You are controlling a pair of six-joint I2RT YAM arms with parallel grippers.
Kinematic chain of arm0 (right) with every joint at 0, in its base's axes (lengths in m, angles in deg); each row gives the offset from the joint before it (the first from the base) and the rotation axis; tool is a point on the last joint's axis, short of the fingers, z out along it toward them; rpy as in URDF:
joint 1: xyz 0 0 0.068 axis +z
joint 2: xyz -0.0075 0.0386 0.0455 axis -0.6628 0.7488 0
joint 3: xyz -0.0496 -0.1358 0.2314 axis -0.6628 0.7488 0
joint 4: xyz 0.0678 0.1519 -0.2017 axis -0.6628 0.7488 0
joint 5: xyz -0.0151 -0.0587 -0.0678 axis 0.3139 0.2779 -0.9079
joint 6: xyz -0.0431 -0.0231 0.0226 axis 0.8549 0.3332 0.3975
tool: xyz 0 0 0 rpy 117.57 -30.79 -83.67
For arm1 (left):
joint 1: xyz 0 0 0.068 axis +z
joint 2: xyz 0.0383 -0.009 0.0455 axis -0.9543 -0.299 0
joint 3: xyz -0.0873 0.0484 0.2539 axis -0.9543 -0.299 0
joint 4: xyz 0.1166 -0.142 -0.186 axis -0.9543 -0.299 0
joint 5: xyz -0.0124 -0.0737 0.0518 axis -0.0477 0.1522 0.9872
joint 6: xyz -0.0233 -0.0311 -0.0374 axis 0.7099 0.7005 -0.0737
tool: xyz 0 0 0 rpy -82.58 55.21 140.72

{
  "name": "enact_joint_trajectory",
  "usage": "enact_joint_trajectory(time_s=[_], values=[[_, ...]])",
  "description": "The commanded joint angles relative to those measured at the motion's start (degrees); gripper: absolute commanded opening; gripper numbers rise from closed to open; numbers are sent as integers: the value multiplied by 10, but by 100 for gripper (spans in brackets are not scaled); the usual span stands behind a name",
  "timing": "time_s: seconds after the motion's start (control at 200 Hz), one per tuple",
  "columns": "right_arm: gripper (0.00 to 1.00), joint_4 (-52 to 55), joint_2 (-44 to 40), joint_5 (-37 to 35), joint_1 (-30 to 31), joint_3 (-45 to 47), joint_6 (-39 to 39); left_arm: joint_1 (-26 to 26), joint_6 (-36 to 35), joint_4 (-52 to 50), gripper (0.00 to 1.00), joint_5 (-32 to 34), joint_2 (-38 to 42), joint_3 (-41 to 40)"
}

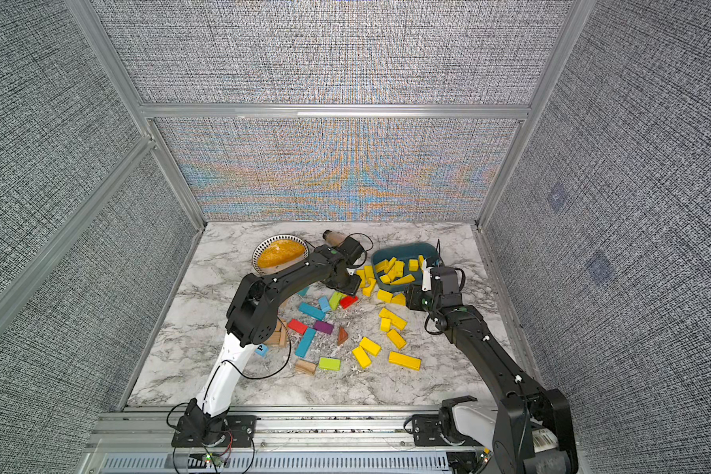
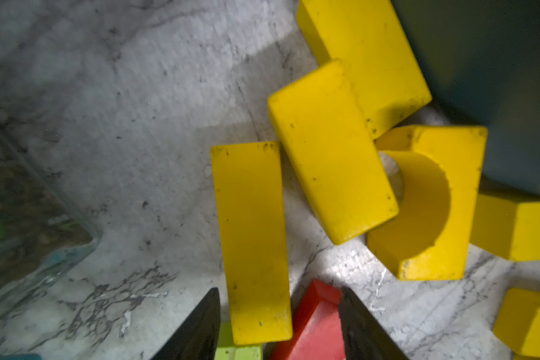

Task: Pick out the yellow building blocks
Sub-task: Pick up the building block from the center of the board.

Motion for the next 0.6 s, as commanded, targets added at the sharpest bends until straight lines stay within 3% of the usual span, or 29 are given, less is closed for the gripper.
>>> enact_joint_trajectory(time_s=[0.0,0.596], values=[[52,-8,-4,6,-1,2,-3,1,-3,-14,58,11,-13,14],[52,9,-7,27,-7,-10,8,1,-2,2,26,49,-3,13]])
